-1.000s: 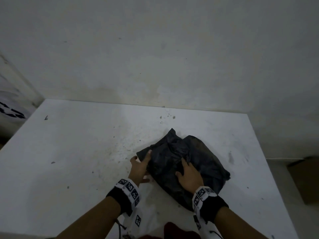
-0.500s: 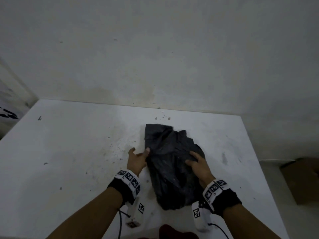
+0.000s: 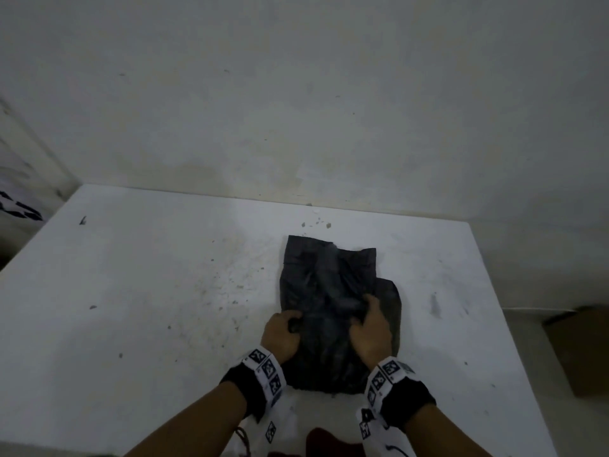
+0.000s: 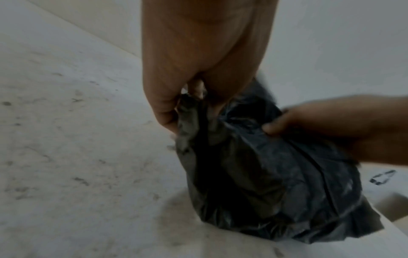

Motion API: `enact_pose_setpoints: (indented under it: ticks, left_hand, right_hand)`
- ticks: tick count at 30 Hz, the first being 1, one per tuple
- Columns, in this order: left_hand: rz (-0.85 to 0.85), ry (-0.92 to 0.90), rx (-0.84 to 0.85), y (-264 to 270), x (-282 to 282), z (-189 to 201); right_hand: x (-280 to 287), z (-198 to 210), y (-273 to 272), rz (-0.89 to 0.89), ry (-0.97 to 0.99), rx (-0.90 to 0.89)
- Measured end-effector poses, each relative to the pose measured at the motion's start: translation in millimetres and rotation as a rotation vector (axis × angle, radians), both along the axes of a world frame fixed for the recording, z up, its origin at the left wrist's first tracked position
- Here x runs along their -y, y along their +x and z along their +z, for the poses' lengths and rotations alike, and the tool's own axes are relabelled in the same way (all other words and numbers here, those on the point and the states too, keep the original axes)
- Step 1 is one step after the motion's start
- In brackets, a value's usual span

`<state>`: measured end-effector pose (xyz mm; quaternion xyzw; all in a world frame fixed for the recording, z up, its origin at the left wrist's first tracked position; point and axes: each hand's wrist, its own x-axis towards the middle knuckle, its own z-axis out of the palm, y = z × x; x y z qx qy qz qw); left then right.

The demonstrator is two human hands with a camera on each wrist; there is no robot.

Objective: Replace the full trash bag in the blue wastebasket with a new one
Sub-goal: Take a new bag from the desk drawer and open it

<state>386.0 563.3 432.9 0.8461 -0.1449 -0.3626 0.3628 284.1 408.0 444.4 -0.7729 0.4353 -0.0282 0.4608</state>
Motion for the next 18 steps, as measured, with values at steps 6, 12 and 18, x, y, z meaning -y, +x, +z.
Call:
enact_pose_setpoints:
  ticks: [6,12,18]
  left_hand:
    - [0.029,0.060,0.114,21.7,-18.4,-11.5]
    - [-0.039,0.010,0.251,21.0,-16.8,-13.9]
    - [-0.249,0.062,0.667,22.9,-28.2,-9.0]
  right_hand:
    - [18.7,-13.0,-16.2,-0.133,-0.413,-0.086]
    - [-1.2,-9.4,0.9,0.493,-0.692,-0.167]
    - [10.3,-28.8,-10.2,0.372,-0.252,-0.082]
